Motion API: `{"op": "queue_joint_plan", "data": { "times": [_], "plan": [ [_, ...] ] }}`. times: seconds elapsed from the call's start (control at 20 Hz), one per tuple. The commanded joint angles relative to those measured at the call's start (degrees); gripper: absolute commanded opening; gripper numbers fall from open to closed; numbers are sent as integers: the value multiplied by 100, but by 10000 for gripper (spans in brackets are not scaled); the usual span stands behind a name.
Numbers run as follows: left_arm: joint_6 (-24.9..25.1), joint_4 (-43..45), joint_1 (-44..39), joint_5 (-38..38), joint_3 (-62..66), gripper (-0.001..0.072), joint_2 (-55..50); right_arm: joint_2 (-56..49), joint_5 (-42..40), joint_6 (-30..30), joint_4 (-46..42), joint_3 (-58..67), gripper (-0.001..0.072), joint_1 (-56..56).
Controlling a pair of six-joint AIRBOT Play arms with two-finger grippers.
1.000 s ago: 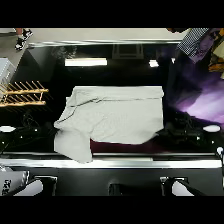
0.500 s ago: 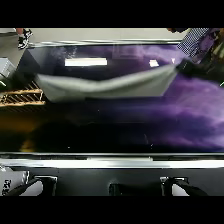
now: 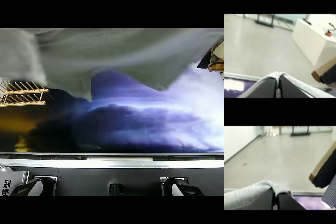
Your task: Fold the clothes and pants, and hang the long-sleeved shirts on hangers.
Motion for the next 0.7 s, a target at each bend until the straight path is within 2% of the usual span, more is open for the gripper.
{"op": "queue_joint_plan", "data": {
  "times": [0.0, 0.2, 0.35, 0.5, 0.65],
  "plan": [
    [-713, 1161, -2, -398, 188, 19, 702, 669, 33, 562, -756, 116, 31, 7],
    [-710, 1379, -2, -763, 114, 19, 697, 575, 205, 883, -820, 109, 31, 7],
    [-678, 1224, -4, -769, -363, 19, 437, 7, 940, 1248, -752, 109, 31, 7],
    [-15, 483, -17, -769, -1036, 19, -157, -981, 1869, 1287, -535, 22, 32, 9],
    [507, -59, -317, -728, -1753, 20, -1189, -2177, 2267, 1145, -428, -321, 31, 9]
  ]
}}
